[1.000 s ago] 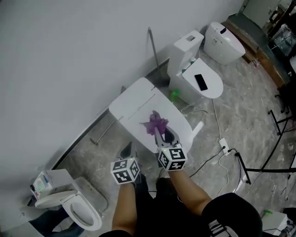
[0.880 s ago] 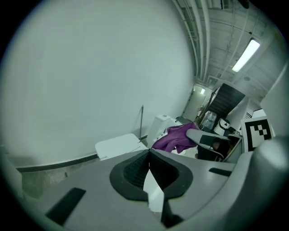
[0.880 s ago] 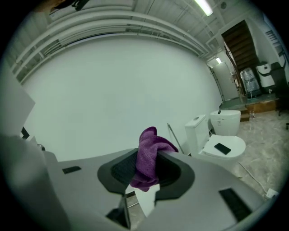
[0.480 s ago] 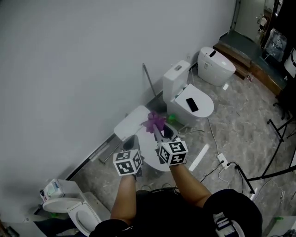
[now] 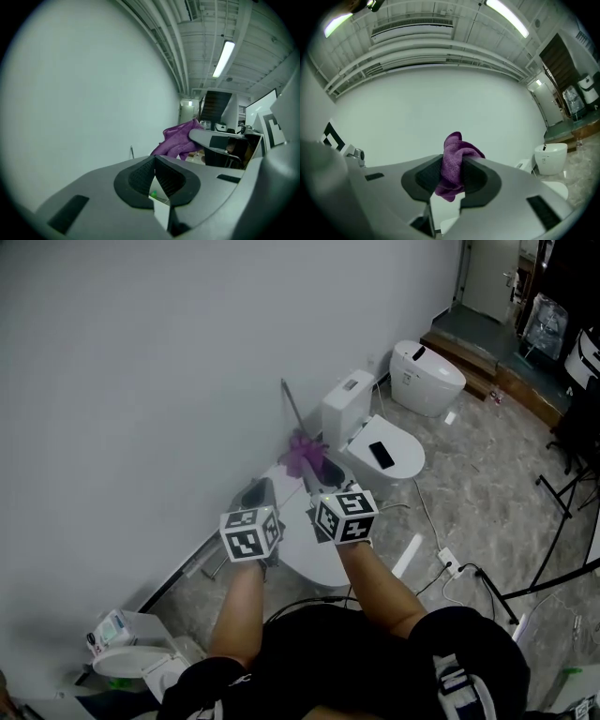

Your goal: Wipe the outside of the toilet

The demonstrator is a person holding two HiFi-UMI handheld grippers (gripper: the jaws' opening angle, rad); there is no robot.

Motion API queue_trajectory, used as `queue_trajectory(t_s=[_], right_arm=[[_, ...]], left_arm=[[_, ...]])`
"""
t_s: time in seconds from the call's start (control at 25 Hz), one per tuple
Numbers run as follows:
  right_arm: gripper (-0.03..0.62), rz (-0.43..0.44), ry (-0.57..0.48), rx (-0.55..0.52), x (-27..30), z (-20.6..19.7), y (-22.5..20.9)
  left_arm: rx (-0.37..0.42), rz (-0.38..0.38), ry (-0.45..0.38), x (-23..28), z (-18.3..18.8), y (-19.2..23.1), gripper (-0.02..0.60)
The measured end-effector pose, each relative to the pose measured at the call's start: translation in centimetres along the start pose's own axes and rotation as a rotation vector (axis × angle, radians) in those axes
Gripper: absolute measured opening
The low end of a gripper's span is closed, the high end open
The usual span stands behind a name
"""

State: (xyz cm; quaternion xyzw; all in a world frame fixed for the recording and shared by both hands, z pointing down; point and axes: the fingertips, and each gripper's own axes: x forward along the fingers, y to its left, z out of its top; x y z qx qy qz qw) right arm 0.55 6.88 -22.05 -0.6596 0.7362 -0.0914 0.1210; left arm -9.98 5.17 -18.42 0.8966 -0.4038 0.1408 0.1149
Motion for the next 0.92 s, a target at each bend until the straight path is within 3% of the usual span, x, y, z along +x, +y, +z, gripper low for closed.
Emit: queue_trajectory(t_s=[0.56, 0.92], right_arm=[[0.104, 0.056, -0.007, -0.032, 1.3, 2.6, 0.8], [0.104, 0.069, -0.008, -0.05, 2.9, 1.7, 3.6]], left_arm=[[0.002, -0.026, -0.023, 0.6, 2.2, -0.5, 0.009], [-0.014, -0.024, -0.044, -0.4, 2.2, 3.1, 0.009]])
